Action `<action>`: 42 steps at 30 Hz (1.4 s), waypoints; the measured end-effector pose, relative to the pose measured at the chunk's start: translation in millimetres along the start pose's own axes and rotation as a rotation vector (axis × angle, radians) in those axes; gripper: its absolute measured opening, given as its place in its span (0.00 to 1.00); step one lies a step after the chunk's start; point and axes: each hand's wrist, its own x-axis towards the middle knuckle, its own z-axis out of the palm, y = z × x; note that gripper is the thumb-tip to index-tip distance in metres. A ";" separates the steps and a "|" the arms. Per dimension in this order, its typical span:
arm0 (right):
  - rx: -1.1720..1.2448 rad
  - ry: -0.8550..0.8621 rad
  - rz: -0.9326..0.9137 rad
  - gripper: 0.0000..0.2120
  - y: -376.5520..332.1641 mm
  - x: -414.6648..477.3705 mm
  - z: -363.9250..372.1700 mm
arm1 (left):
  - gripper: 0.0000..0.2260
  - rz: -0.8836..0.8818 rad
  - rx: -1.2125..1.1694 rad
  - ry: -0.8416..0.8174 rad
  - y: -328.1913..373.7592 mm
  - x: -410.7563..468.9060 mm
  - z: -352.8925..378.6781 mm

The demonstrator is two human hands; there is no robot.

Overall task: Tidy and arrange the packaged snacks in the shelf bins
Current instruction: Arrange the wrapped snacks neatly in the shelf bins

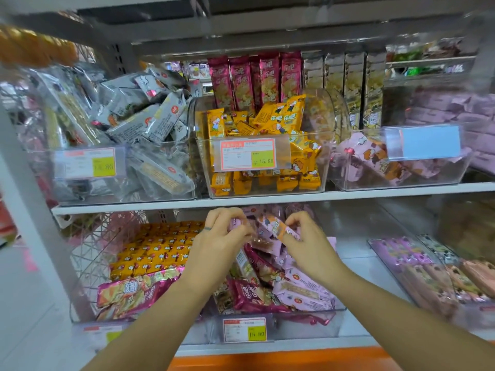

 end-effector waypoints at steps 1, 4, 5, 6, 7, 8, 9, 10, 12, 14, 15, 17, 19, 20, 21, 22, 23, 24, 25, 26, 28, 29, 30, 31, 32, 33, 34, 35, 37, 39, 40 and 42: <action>0.031 0.009 -0.001 0.04 -1.3 3.3 3.8 | 0.14 -0.039 0.003 -0.047 -1.3 -1.1 1.2; 0.017 0.059 -0.018 0.10 -6.5 11.0 14.2 | 0.17 -0.138 0.015 -0.109 -2.2 -2.7 4.5; -0.004 0.083 -0.024 0.11 -8.0 13.4 17.2 | 0.16 -0.166 0.020 -0.113 -2.1 -2.0 5.8; -0.031 0.109 -0.029 0.10 -9.1 15.8 19.6 | 0.14 -0.192 0.025 -0.123 -0.7 -0.7 5.9; -0.065 0.128 -0.025 0.10 -9.6 18.1 21.3 | 0.12 -0.221 0.027 -0.142 0.8 0.5 6.2; -0.092 0.139 -0.019 0.09 -9.9 20.4 22.7 | 0.10 -0.260 0.029 -0.161 2.6 2.8 4.5; -0.110 0.132 -0.014 0.09 -9.2 22.8 24.2 | 0.09 -0.302 0.044 -0.175 4.6 5.5 1.7; -0.128 0.112 -0.012 0.08 -8.7 24.6 25.1 | 0.08 -0.341 0.088 -0.191 6.5 8.2 -2.1; -0.173 0.051 -0.017 0.10 -7.2 27.3 27.4 | 0.09 -0.402 0.198 -0.290 7.4 13.2 -8.3; -0.208 0.010 -0.029 0.16 -6.9 28.1 26.8 | 0.15 -0.452 0.231 -0.402 2.1 14.7 -9.9; -0.219 0.007 -0.038 0.17 -8.0 27.5 25.3 | 0.18 -0.484 0.221 -0.467 -1.5 15.8 -10.5; -0.225 0.002 -0.062 0.17 -9.6 25.0 21.2 | 0.24 -0.552 0.179 -0.602 -9.4 17.5 -9.9; -0.227 -0.014 -0.078 0.18 -9.8 21.2 17.8 | 0.28 -0.623 0.104 -0.703 -13.7 19.3 -10.2; -0.224 -0.021 -0.081 0.18 -9.9 18.8 16.0 | 0.30 -0.644 0.078 -0.719 -13.4 20.2 -10.9; -0.219 -0.027 -0.087 0.18 -9.9 16.5 14.5 | 0.31 -0.652 0.074 -0.713 -12.0 20.8 -11.9; -0.214 -0.034 -0.093 0.18 -10.2 13.9 12.7 | 0.32 -0.653 0.080 -0.693 -10.0 21.0 -13.2; -0.208 -0.043 -0.095 0.17 -10.0 12.2 11.0 | 0.31 -0.653 0.081 -0.666 -7.8 20.5 -14.7; -0.201 -0.049 -0.100 0.17 -10.0 10.7 9.0 | 0.31 -0.654 0.075 -0.638 -5.7 19.7 -16.2; -0.196 -0.054 -0.106 0.16 -10.0 9.5 6.7 | 0.30 -0.652 0.066 -0.613 -4.2 18.1 -17.4; -0.195 -0.057 -0.116 0.15 -10.8 8.2 3.9 | 0.28 -0.639 0.062 -0.588 -2.6 16.6 -19.3; -0.180 -0.062 -0.126 0.14 -13.0 4.7 -2.4 | 0.25 -0.597 0.069 -0.540 0.9 13.8 -25.1; -0.161 -0.070 -0.124 0.13 -14.4 2.3 -5.8 | 0.23 -0.574 0.070 -0.518 3.4 12.6 -28.3; -0.138 -0.081 -0.123 0.11 -16.6 -0.8 -9.9 | 0.21 -0.549 0.068 -0.499 6.8 11.9 -32.0; -0.115 -0.091 -0.125 0.10 -19.1 -4.2 -14.5 | 0.20 -0.514 0.061 -0.482 11.4 11.7 -36.4; -0.097 -0.092 -0.141 0.10 -22.2 -8.1 -20.2 | 0.18 -0.473 0.047 -0.464 17.4 12.5 -41.5; -0.089 -0.082 -0.165 0.10 -25.6 -11.6 -26.7 | 0.17 -0.432 0.025 -0.443 24.7 14.1 -47.2; -0.087 -0.065 -0.195 0.11 -30.1 -15.6 -34.6 | 0.15 -0.402 -0.010 -0.422 32.6 17.2 -53.4; -0.084 -0.047 -0.218 0.11 -35.1 -19.2 -43.5 | 0.14 -0.379 -0.055 -0.398 40.7 21.8 -59.8; -0.062 -0.020 -0.254 0.11 -47.6 -26.7 -64.0 | 0.13 -0.347 -0.150 -0.357 57.8 34.7 -72.0; -0.047 0.012 -0.291 0.11 -61.0 -33.7 -86.5 | 0.12 -0.315 -0.247 -0.298 75.1 50.4 -82.4; -0.046 0.036 -0.316 0.11 -67.3 -36.9 -98.3 | 0.11 -0.290 -0.286 -0.258 83.0 59.3 -86.1; -0.044 0.088 -0.362 0.12 -77.3 -41.1 -122.3 | 0.10 -0.244 -0.322 -0.203 97.1 78.1 -91.0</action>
